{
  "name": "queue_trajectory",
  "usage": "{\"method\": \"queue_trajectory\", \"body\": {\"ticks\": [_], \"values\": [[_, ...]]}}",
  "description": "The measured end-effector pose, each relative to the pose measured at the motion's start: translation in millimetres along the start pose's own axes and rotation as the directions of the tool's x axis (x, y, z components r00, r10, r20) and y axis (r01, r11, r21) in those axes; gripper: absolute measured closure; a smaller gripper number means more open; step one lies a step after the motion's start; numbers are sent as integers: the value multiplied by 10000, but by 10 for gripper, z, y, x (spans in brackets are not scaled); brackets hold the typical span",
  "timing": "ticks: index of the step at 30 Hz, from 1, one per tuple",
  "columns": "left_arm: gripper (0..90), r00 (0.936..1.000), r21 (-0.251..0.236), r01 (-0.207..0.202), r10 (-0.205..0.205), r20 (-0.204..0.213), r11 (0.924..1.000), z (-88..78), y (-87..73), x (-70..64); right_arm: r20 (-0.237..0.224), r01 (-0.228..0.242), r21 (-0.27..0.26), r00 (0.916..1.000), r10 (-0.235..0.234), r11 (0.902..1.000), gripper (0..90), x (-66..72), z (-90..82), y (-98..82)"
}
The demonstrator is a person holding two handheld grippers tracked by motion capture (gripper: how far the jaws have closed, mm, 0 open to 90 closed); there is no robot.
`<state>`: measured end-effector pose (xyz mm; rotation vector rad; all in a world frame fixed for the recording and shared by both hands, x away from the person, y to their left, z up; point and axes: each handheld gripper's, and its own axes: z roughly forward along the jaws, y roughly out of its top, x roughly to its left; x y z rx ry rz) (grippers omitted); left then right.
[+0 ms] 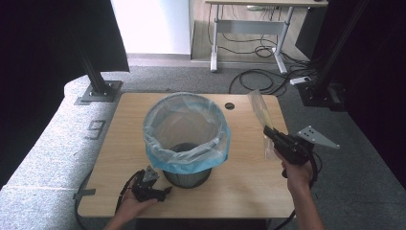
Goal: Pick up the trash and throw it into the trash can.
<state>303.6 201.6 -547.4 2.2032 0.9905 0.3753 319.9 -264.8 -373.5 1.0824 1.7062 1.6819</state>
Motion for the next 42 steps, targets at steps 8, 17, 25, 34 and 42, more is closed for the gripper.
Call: {"method": "queue_trajectory", "body": {"ticks": [8, 17, 25, 34, 42], "values": [[146, 10000, -3, 11, -11, -15, 10000, -1, -2, -2, -227, 109, -179, 9997, -113, 9998, 858, 57, 3, 77], [147, 10000, -6, 23, -23, -25, 10000, -3, -4, -3, -516, 337, -367, 9980, -356, 9988, 858, 185, -1, 206], [147, 10000, -5, 22, -22, -26, 10000, -3, -4, -3, -652, 728, -373, 9950, -751, 9967, 858, 333, 43, 371], [147, 10000, -2, 39, -39, -35, 10000, -5, -6, -5, -820, 957, -549, 9916, -1000, 9939, 858, 470, 131, 577], [147, 10000, 35, -17, 17, -34, 10000, -7, -5, -1, -932, 972, -690, 9903, -1035, 9929, 858, 554, 267, 693]]}}
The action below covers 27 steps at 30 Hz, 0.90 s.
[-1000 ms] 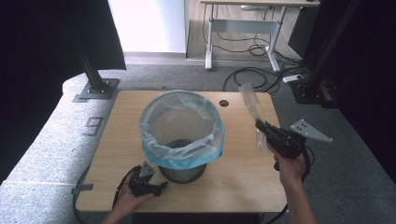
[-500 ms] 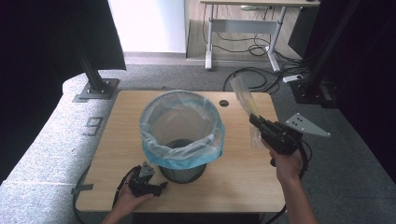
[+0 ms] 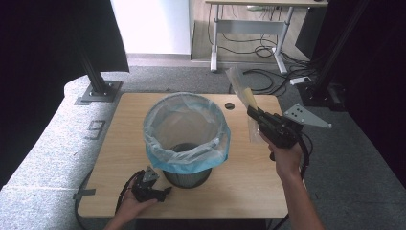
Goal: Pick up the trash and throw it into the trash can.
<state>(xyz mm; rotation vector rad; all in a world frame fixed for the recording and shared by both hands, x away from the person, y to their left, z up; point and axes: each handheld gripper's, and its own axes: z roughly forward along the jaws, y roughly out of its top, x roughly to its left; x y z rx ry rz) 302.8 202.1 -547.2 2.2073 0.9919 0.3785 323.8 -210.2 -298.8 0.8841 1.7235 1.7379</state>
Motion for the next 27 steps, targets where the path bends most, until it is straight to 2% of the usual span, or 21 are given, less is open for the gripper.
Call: {"method": "queue_trajectory", "body": {"ticks": [8, 19, 27], "values": [[147, 10000, 1, -1, 1, -6, 10000, -2, -2, -1, -98, -200, 17, 9998, 200, 9998, 858, 21, 158, 6], [147, 10000, -2, 14, -14, -5, 10000, -4, -4, -4, -15, -308, 80, 9995, 309, 9995, 858, 9, 258, 3], [147, 10000, 0, 10, -10, -11, 10000, -6, -6, -4, -223, -149, 137, 9996, 152, 9998, 857, 115, 395, 66]]}}
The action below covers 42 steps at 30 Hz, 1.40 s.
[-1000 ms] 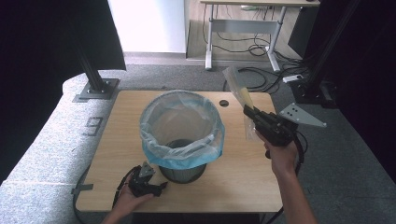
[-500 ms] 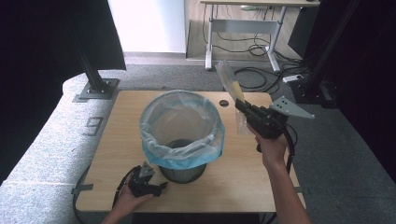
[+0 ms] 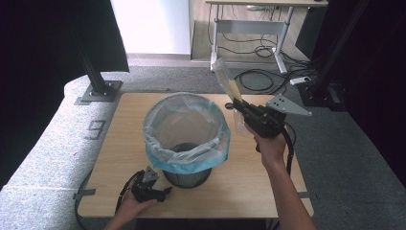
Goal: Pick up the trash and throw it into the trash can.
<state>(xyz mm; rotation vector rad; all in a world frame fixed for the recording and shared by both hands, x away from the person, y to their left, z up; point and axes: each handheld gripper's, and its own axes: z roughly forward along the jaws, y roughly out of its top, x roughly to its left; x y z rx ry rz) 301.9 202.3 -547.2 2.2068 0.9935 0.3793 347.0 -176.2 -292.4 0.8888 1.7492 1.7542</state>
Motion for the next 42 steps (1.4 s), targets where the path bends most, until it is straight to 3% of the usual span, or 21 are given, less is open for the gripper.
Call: {"method": "queue_trajectory", "body": {"ticks": [29, 42], "values": [[147, 10000, -15, -6, 6, 8, 10000, -2, -4, -3, -604, 130, 89, 9981, -125, 9999, 857, 315, 534, 201], [147, 10000, -22, -32, 32, 26, 10000, -3, -6, -3, -862, 123, 152, 9962, -109, 9998, 857, 435, 733, 203]]}}
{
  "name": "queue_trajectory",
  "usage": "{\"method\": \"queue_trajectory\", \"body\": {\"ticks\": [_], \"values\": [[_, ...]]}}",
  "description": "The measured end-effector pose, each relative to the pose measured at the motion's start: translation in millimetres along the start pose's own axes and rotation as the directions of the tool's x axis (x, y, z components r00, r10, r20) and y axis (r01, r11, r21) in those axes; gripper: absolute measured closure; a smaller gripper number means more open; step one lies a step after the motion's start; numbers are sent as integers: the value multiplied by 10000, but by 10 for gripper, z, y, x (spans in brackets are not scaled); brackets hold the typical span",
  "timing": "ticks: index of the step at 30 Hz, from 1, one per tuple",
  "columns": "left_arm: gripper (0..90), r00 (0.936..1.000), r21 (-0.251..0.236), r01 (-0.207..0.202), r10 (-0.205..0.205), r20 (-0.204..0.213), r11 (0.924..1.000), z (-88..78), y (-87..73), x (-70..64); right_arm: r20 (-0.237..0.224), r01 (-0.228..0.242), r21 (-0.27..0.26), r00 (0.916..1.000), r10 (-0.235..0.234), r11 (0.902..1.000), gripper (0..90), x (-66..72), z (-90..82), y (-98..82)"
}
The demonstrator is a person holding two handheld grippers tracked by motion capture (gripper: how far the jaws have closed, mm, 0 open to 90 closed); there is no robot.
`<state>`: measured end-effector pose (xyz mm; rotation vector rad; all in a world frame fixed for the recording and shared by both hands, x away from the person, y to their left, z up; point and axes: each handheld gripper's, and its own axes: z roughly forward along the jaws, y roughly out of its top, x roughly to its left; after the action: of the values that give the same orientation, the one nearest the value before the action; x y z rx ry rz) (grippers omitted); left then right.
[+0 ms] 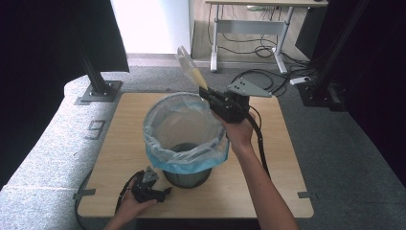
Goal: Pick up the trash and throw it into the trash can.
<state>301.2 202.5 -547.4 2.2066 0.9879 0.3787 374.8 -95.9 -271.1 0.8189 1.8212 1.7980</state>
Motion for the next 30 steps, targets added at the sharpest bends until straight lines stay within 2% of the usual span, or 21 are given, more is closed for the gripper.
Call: {"method": "queue_trajectory", "body": {"ticks": [30], "values": [[147, 10000, -3, 1, -1, 11, 10000, -1, -1, -1, -452, 92, 351, 9989, -76, 9993, 851, 205, 359, -31]]}}
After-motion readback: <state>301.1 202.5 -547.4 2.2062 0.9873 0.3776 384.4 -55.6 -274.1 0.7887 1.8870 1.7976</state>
